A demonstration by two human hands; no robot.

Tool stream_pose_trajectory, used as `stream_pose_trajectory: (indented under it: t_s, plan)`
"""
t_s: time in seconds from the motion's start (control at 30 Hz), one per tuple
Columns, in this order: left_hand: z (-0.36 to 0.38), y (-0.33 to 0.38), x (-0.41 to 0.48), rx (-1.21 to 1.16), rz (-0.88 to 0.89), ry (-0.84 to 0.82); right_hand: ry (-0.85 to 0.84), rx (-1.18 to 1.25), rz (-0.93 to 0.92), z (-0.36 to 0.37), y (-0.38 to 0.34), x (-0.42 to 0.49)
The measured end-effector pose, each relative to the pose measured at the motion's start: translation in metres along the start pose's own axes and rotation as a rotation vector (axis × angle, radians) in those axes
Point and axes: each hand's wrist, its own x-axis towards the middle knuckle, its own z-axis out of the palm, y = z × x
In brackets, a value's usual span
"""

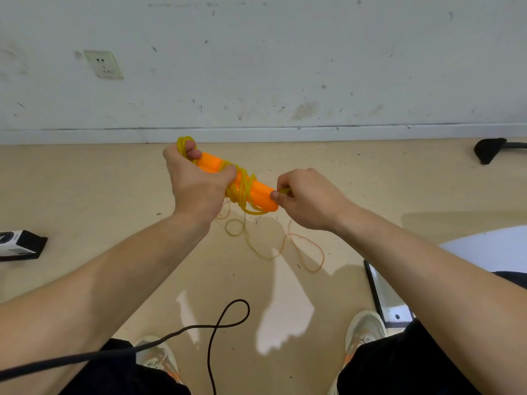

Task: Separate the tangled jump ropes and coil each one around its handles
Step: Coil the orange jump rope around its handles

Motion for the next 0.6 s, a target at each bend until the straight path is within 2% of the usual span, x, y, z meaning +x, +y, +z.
stream_pose_trajectory:
  t_s: [0.27, 0.43, 0.6]
  plan:
    - [0.0038, 0.0001, -0.0074, 0.027, -0.035, 0.115, 0.102, -0.002, 0.008, 0.0107, -0.0013, 0.0013]
    - [0.0012, -0.0005, -0.0027, -0.005, -0.135, 0.141, 0.135, 0.001, -0.1, 0.0048, -0.0004, 0.0007]
    - [0.0023, -0.0011, -0.0034, -0.021, -0.185, 0.138, 0.117, -0.131, -0.175, 0.0057, 0.0008, -0.0011]
